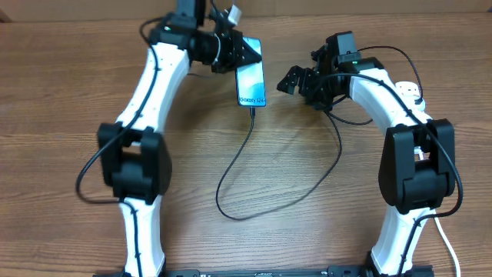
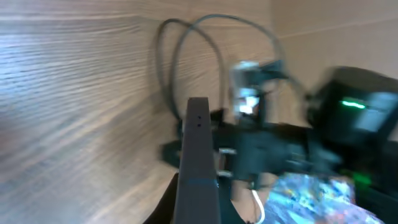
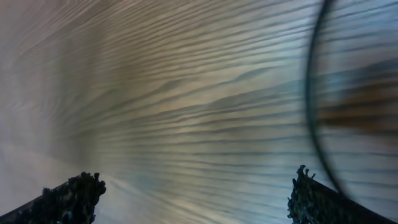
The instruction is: Plug charger to phone and switch on socket
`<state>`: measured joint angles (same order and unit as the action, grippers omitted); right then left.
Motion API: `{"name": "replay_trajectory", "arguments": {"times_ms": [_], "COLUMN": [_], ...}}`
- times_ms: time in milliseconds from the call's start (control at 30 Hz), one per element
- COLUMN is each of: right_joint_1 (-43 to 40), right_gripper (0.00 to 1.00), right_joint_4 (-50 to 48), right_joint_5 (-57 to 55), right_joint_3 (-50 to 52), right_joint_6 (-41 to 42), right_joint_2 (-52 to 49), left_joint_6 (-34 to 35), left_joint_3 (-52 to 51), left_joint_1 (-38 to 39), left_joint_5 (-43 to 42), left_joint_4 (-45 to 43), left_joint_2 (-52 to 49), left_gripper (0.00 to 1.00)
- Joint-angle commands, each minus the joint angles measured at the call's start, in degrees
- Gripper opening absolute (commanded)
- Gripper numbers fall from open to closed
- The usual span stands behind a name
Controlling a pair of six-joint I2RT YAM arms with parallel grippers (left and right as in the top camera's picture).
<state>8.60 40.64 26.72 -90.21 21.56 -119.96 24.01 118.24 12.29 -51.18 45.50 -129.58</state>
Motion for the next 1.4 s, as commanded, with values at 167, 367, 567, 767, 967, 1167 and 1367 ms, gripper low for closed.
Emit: {"name": "replay_trajectory", "arguments": {"times_ms": [167,367,567,767,967,1167,1367], "right_joint_1": [-6.56,-9.88,-10.34,-10.34,-10.34,-10.34,-10.34], "right_gripper": [1.0,1.0,1.0,1.0,1.0,1.0,1.0], "right_joint_4": [-0.02,-1.25,-3.17,-6.19,-6.27,-6.29,-6.27], "right_joint_5": [-3.67,13.11,23.96,23.91,22.88,22.86,22.84], "right_joint_3": [-0.57,-0.59,-0.59,-0.61,-0.61,-0.61,-0.61], "right_joint_6": [-0.2,-9.99,-11.8,-11.15,-11.17,-11.17,-11.19], "right_joint_2": [0.07,0.07,0.07,0.07,0.07,0.07,0.07], "left_joint_6": [7.67,8.98,9.01,7.89,7.93,7.72,7.76], "left_joint_3": [0.26,0.07,-0.37,-1.95,-1.95,-1.95,-1.95], "left_joint_1": [-0.76,0.13,1.81,5.27,5.9,5.9,6.25], "left_joint_5": [-10.4,-10.19,-9.42,-3.93,-0.98,3.85,5.62], "left_joint_4": [-9.42,-11.34,-11.3,-10.12,-8.76,-5.44,-4.96], "left_joint_2": [-11.19,-13.79,-13.81,-13.81,-13.81,-13.81,-13.81], "left_gripper": [0.04,0.04,0.04,0.04,0.04,0.04,0.04]}}
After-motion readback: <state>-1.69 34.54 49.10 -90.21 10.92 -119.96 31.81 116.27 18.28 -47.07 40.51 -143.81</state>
